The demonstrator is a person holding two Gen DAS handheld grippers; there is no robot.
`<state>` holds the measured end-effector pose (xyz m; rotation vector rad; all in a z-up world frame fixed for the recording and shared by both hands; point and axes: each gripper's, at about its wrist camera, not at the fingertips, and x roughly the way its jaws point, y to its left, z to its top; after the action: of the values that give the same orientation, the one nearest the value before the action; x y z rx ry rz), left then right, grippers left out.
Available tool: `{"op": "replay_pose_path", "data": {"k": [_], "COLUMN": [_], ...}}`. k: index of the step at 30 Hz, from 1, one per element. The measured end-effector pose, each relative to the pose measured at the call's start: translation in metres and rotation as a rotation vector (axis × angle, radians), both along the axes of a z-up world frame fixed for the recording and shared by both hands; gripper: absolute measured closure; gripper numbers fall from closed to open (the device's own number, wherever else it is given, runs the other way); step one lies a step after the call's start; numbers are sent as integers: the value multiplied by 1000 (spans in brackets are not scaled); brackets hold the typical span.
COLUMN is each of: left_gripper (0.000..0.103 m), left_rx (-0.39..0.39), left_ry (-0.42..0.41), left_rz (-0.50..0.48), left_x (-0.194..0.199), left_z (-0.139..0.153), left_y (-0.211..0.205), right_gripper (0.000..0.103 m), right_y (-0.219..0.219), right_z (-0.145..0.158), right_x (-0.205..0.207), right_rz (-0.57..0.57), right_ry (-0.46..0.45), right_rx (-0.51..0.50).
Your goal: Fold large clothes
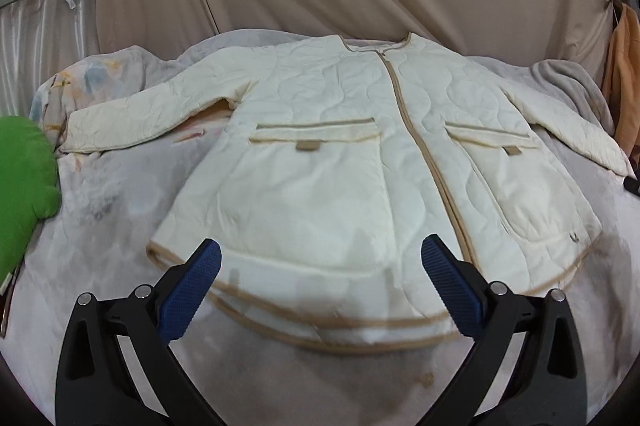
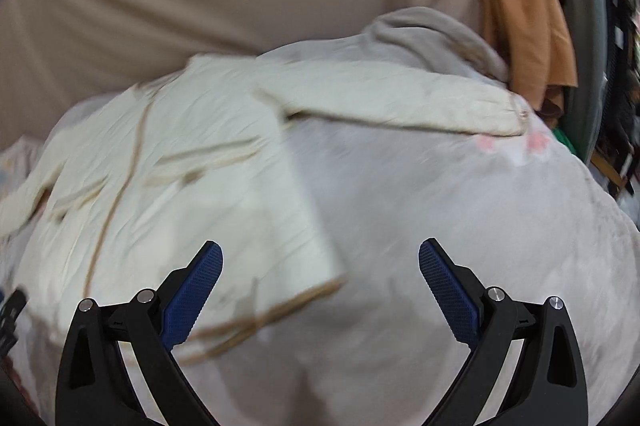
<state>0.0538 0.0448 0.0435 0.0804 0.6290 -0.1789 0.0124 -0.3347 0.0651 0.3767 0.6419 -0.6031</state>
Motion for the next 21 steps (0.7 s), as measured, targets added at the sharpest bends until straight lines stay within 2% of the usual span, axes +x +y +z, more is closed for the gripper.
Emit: {"op": "replay_pose_path", "data": {"k": [3, 5, 7, 10, 15, 18, 19, 20, 21], "left_gripper": [5, 5, 5, 5, 5, 5, 5, 5, 5], "left_rx": [9, 12, -4, -44, 10, 24, 17, 10, -2], "left_ry": [5, -9, -26, -31, 8, 15, 17, 21, 25], "left_rz": [7, 19, 37, 45, 43, 48, 50, 50, 45], "left_x": [21, 32, 40, 51, 70, 78, 81, 84, 87], "left_z": [4, 5, 5, 6, 3, 3, 4, 5, 6], "left_y": [8, 14, 20, 27, 24, 25, 26, 28, 30], "right_gripper": [6, 13, 15, 15, 16, 37, 56, 70, 77], "right_y": [-81, -130, -172, -228, -277, -292, -294, -293, -290], "right_z": [-3, -10, -20, -42, -70, -75, -72, -68, -57], "right_x": [5, 7, 7, 6, 10, 24, 31, 42, 56], "right_rz": [-106, -179, -254, -333, -377, -397, -390, -391, -395], "right_ry": [-12, -4, 0, -28, -128, -162, -177, -168, -149], "right_rx": [43, 70, 105, 219, 411, 463, 469, 464, 428]}}
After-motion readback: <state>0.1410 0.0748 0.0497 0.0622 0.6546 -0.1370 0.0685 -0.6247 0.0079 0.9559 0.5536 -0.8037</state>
